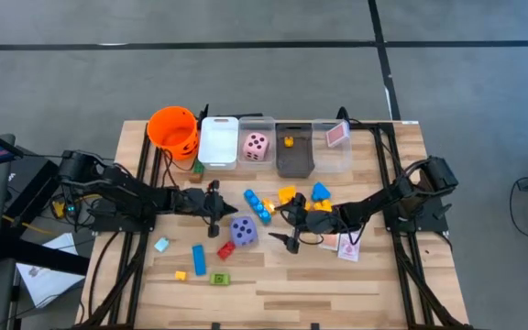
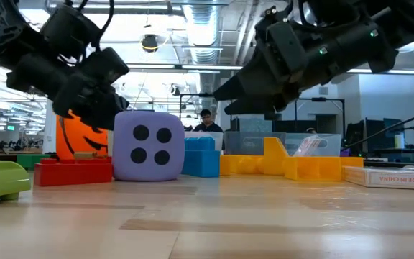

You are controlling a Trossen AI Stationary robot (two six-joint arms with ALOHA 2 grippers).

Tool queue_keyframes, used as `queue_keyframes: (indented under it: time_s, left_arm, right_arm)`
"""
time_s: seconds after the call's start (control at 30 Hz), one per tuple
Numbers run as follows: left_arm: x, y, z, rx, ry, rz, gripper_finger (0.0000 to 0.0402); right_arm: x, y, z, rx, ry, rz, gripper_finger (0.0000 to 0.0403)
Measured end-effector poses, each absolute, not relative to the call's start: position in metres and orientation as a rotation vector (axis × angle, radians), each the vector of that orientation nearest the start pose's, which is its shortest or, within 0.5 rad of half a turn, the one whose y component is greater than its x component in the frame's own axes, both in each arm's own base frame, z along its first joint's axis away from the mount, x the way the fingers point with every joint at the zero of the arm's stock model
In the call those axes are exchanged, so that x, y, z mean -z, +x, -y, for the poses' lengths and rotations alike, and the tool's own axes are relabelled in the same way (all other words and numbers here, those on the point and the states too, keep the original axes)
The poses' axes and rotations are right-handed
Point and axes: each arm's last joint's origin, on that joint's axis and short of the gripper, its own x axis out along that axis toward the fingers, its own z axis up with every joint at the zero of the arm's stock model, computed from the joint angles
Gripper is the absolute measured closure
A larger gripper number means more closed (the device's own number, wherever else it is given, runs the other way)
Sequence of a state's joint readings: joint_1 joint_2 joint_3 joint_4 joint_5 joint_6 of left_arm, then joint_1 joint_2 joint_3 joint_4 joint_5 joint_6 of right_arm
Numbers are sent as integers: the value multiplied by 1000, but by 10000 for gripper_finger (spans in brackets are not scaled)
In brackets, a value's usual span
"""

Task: Pick & Place Toys
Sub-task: Put the purple die into the left transparent bin

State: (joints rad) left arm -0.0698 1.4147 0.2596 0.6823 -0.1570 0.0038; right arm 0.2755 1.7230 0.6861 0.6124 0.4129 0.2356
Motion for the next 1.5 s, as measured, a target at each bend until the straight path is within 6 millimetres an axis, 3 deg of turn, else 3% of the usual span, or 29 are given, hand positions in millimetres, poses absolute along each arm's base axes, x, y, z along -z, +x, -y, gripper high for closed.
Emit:
queue_keyframes:
  time_s: [0.27,0.53,0.8,1.13,1.3,1.4,1.5]
  left_arm:
    - [-121,219,-1,-43,54,-474,402]
    - [-135,237,1,75,61,-428,402]
    - [-119,255,1,83,88,-546,402]
    - [-112,271,7,284,110,-545,402]
    - [-121,270,6,252,117,-514,402]
    - [-133,269,5,209,118,-470,402]
    - [-150,266,3,130,75,-417,402]
  right_arm:
    - [-148,314,-79,173,99,-350,6]
    - [-148,314,-78,178,99,-350,6]
    - [-148,314,-78,178,99,-350,6]
    - [-147,314,-78,178,96,-360,6]
    - [-146,314,-81,45,101,-395,6]
    - [-146,313,-86,-103,85,-409,6]
    - [-147,313,-90,-133,71,-396,6]
